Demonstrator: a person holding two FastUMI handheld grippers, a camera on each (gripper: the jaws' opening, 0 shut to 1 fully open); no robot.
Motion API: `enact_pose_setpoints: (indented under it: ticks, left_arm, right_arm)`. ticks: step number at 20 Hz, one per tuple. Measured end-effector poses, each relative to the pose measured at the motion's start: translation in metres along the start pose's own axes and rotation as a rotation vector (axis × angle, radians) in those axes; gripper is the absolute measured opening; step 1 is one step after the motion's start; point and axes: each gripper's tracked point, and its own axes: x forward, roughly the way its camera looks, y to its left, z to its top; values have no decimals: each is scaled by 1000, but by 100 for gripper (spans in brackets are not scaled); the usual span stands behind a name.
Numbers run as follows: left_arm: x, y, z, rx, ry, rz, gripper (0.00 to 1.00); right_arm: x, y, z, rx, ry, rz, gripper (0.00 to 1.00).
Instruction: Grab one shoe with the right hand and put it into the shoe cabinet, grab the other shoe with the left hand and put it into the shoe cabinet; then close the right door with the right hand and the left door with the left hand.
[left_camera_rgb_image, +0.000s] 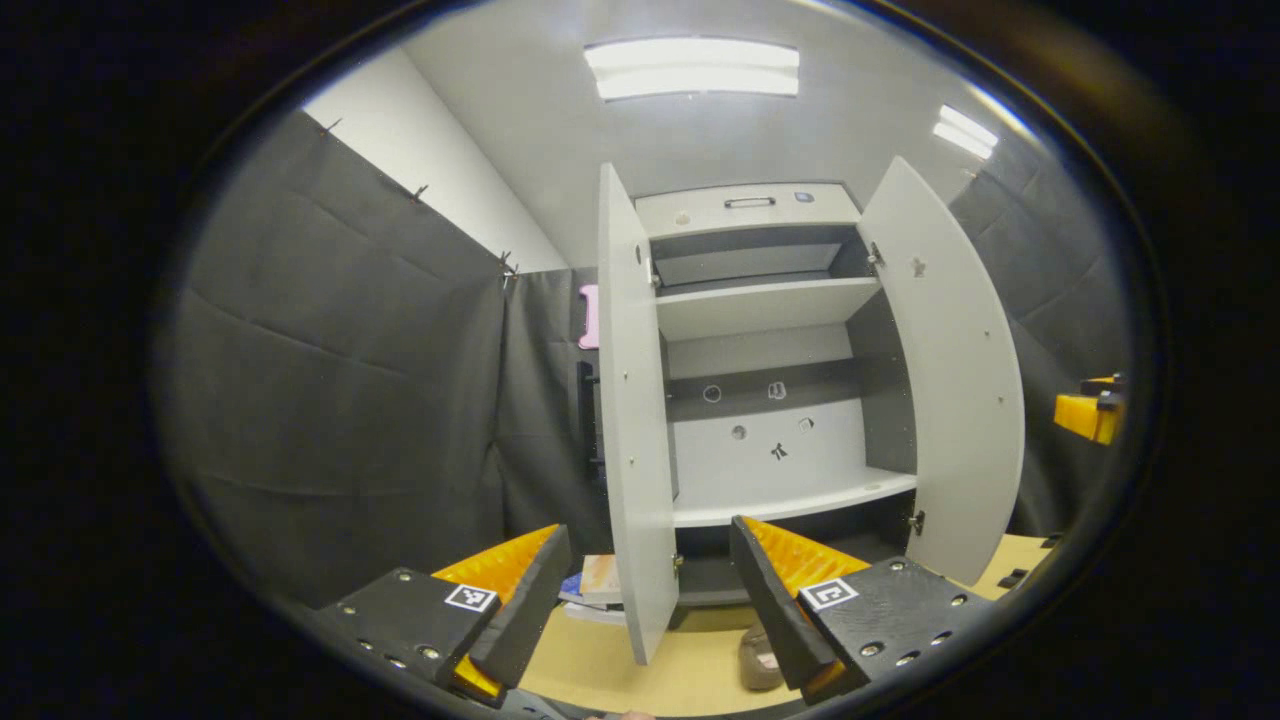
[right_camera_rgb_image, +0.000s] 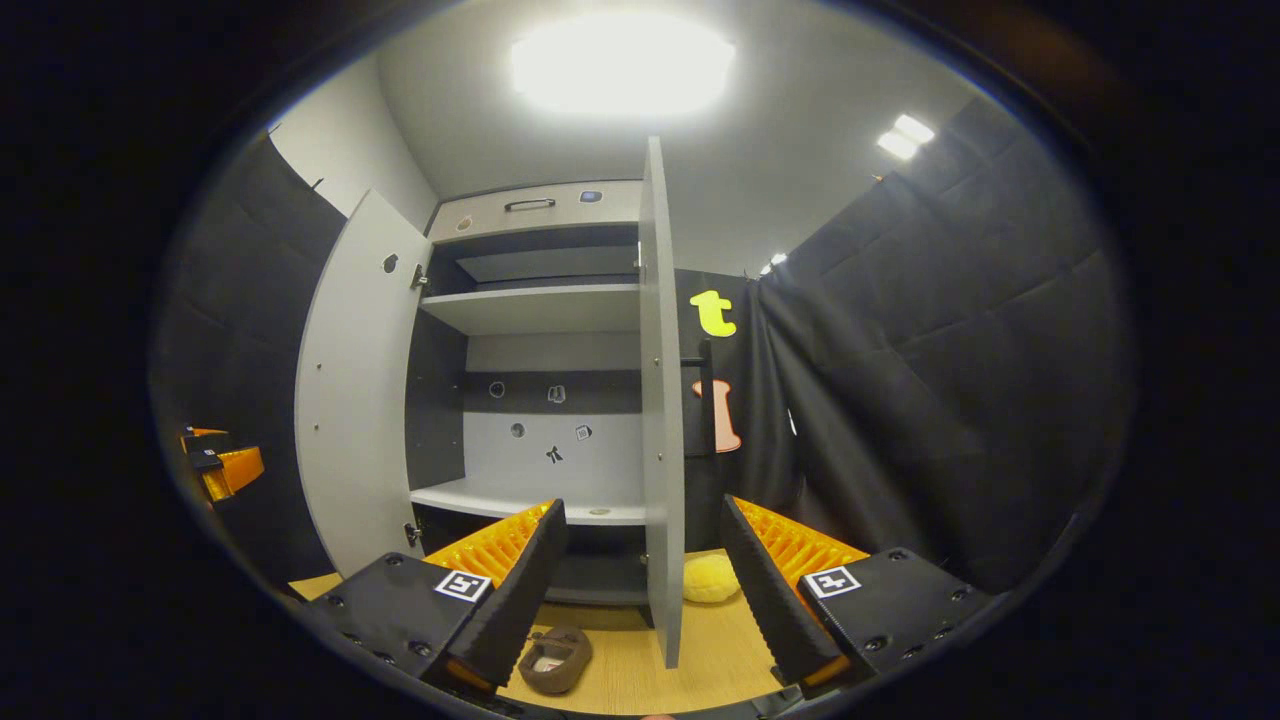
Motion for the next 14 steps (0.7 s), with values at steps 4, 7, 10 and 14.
enact_pose_setpoints:
  ticks: [4,7,10,14]
  left_arm:
    - [1,2,0,2,-16,22,100]
    - [2,5,-1,18,-9,39,100]
    - [4,10,-5,51,-7,62,94]
    - [6,15,-12,70,17,87,94]
  right_arm:
    - [16,25,-13,-22,34,59,98]
    - [29,43,-26,-29,62,101,98]
    - [46,59,-46,-24,94,133,98]
    - [71,84,-85,-9,183,191,98]
